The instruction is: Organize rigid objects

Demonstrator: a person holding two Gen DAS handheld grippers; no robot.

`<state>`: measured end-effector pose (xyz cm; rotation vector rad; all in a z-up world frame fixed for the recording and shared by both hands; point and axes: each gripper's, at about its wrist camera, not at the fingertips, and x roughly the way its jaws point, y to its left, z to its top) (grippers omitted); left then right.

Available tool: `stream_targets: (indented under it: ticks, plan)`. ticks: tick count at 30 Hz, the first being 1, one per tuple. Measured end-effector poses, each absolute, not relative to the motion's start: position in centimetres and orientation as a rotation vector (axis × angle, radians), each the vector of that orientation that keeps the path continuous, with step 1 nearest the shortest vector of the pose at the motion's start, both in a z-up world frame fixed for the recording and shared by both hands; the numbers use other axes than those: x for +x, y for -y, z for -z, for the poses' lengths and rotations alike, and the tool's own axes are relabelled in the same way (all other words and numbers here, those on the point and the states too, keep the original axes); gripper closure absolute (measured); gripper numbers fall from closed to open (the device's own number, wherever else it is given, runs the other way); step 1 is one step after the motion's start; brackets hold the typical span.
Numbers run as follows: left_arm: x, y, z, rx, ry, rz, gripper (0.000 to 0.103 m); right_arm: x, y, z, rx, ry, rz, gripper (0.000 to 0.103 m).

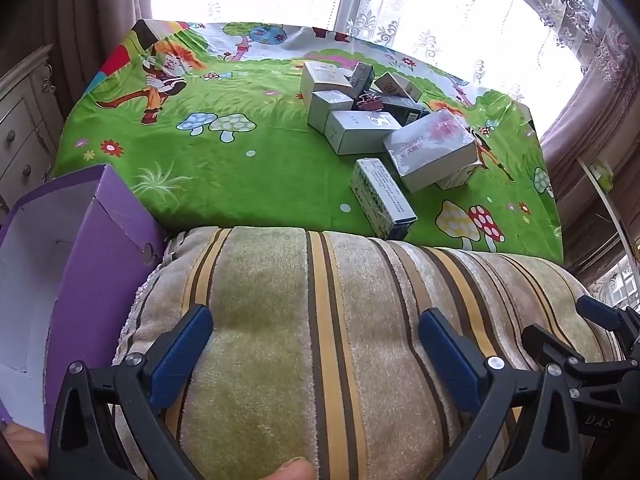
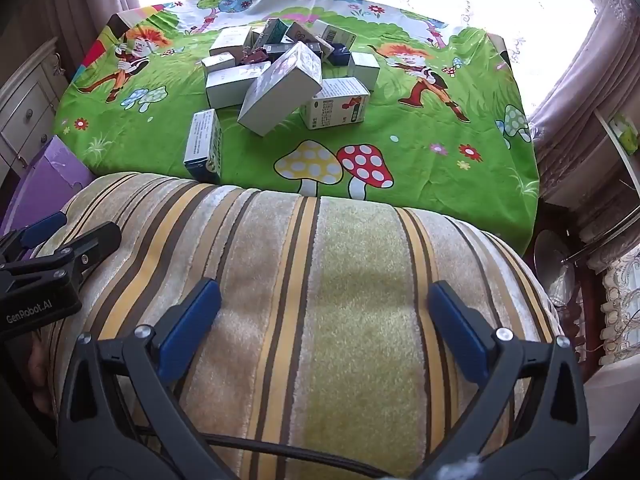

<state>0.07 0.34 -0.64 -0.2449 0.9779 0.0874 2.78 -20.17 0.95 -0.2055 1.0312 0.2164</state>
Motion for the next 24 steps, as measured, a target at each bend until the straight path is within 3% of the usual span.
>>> stream_targets:
  ticks: [24]
  plan:
    - [0.02, 0.18, 0.17, -0.19, -0.997, -0.121, 0.0, 2.53, 20.19, -0.98, -0.207, -1.023, -0.22, 0.0]
